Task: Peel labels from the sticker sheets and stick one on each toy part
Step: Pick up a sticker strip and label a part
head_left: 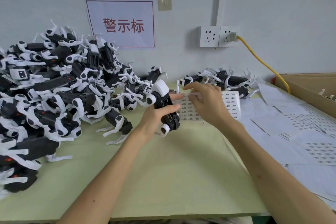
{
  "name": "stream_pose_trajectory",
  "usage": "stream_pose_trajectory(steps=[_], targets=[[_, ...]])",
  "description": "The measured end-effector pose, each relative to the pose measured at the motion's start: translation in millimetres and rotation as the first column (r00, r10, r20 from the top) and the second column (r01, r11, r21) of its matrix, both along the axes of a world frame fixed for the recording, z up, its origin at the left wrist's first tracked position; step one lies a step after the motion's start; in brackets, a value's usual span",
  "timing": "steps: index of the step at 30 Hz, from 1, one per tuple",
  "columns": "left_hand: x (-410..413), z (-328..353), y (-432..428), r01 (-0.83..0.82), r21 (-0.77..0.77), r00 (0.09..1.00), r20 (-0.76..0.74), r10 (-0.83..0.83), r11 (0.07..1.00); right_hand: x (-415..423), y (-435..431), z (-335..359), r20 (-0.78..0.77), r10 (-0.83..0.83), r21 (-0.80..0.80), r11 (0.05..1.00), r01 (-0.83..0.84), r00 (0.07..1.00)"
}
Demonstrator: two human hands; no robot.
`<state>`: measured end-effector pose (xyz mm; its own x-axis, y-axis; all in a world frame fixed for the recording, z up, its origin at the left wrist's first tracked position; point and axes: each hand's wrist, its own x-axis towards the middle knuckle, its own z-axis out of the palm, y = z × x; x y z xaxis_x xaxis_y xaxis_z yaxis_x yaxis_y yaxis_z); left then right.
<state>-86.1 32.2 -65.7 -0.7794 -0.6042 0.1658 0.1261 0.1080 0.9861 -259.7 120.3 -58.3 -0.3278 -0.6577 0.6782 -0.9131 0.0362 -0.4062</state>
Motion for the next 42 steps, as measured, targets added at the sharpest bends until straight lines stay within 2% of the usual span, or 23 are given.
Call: stream_pose_trajectory(steps=[3, 8, 13, 17, 23, 27, 32, 37, 42], targets=[[-4, -2, 4, 0.09, 0.157, 0.994, -0.071, -0.08, 0.984, 3, 1, 1, 0.035, 0.006, -0.082, 0.997, -0.003, 0.999], [-6, -1, 6, 0.105, 0.295, 0.98, -0.191, -0.049, 0.95, 8, -1, 0, 0.071, 0.032, -0.166, 0.986, -0.02, 0.997], [-6, -1, 4, 0.035, 0.225, 0.975, -0.222, 0.016, 0.974, 16, -5, -6, 0.146, 0.122, -0.114, 0.988, -0.106, 0.982], [-5, -2, 4, -0.013, 0.142, 0.984, -0.175, 0.039, 0.99, 23, -6, -7, 0.27, 0.155, -0.163, 0.98, -0.114, 0.95], [-6, -6, 8, -0.014, 0.012, 0.987, -0.161, 0.015, 1.0, 27, -5, -4, 0.461, 0.128, -0.182, 0.982, -0.048, 0.878], [-6, -6, 6, 0.003, 0.066, 0.986, -0.169, 0.009, 0.998, 27, -5, -2, 0.492, 0.169, -0.16, 0.982, -0.103, 0.854], [-6, -4, 5, 0.108, 0.14, 0.966, -0.248, -0.071, 0.984, 27, -5, -3, 0.526, 0.238, -0.128, 0.971, -0.201, 0.817], [-6, -4, 3, 0.143, 0.272, 0.949, -0.311, -0.054, 0.952, 25, -6, -2, 0.561, 0.272, -0.14, 0.962, -0.234, 0.782], [-4, -4, 0, 0.161, 0.211, 0.939, -0.332, -0.084, 0.964, 26, -8, -2, 0.546, 0.245, -0.122, 0.969, -0.213, 0.801]])
